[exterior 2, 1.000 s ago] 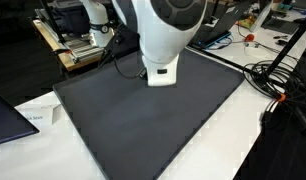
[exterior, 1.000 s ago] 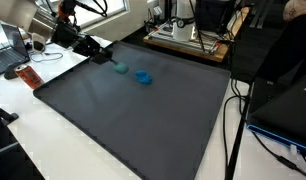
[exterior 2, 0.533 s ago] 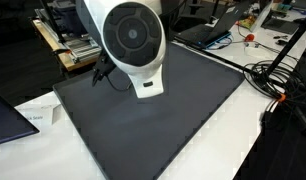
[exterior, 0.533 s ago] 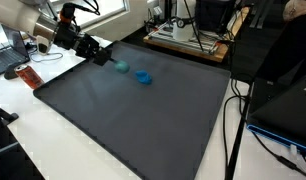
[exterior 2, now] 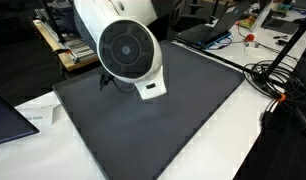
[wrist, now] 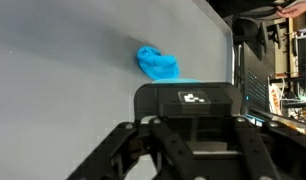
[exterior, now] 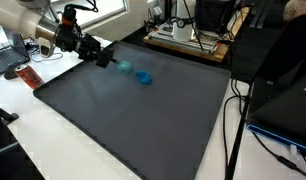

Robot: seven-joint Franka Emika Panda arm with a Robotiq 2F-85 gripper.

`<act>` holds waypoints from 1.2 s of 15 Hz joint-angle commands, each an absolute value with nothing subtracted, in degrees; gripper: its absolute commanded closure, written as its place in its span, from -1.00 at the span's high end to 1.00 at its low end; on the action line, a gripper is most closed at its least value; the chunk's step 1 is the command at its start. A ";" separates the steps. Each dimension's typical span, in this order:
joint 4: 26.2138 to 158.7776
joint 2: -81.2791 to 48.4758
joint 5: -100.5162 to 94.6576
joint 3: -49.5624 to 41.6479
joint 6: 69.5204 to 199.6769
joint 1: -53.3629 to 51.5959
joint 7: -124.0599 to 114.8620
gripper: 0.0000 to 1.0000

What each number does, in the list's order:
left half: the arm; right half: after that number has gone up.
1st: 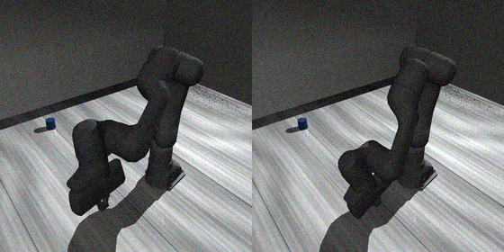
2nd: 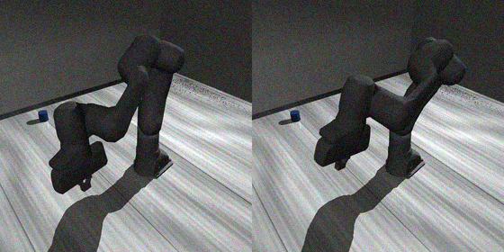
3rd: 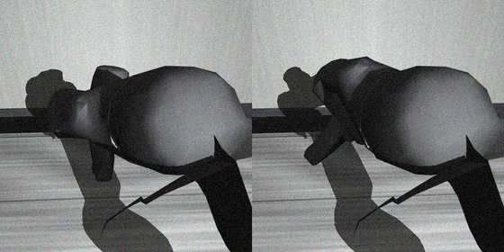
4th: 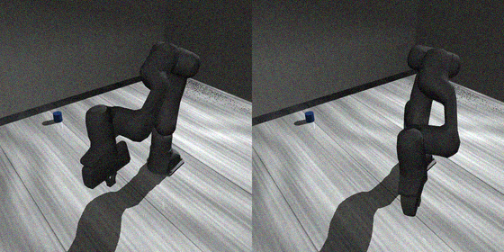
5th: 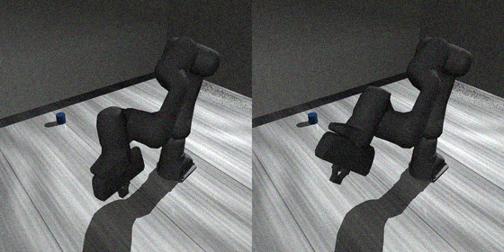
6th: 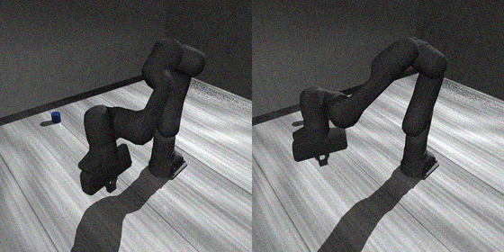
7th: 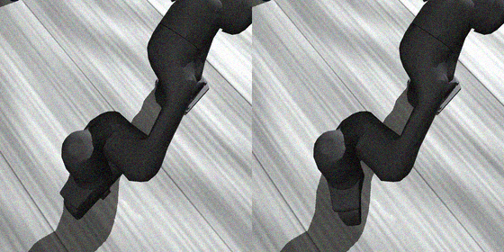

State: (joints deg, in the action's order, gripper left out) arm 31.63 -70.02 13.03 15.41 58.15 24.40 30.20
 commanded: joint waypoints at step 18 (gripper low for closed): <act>30.31 -68.72 13.30 17.12 60.95 21.71 17.70 -0.57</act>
